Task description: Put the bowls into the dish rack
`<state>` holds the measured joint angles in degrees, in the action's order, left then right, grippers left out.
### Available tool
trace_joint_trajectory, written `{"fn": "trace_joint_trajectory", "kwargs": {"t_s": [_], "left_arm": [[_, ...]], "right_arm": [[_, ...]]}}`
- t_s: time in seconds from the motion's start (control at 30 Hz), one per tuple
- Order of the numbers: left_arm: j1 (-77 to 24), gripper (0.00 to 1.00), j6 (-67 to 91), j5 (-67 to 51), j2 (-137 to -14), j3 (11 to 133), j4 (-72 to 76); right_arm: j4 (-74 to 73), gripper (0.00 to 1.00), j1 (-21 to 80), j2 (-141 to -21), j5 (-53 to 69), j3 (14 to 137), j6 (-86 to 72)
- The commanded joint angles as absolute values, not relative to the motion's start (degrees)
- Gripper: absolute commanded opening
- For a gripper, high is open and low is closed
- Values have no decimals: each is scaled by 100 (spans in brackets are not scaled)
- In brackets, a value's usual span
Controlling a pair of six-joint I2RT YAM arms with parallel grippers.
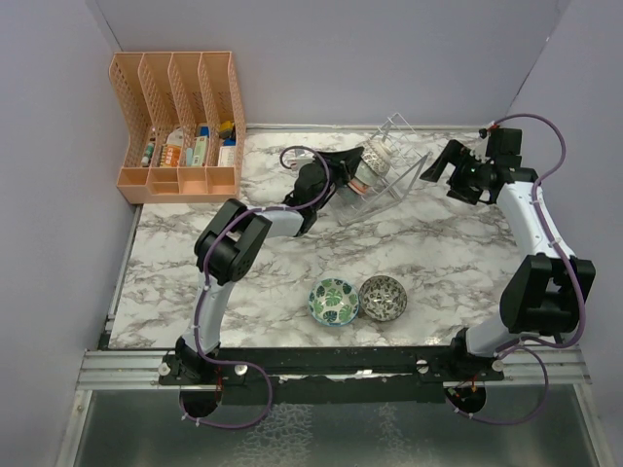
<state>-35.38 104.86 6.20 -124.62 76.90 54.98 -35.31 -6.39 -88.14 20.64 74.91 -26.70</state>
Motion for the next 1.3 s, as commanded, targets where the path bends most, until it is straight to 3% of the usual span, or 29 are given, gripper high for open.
{"fn": "trace_joint_trajectory", "kwargs": {"t_s": [0.0,1.03,1.27], "left_arm": [[-3455,18,10433,476,-12084,7679,5490],[-3105,31,9273,-612,-11049,7903,3187],[-3103,43,7354,-1198,-10105,7995,1982]], "right_arm": [[-3314,98,-661,-8859,2215,7437,-2655],[-3148,99,-668,-8679,2303,7333,-2769],[-3173,100,-667,-8623,2299,7439,-2784]]}}
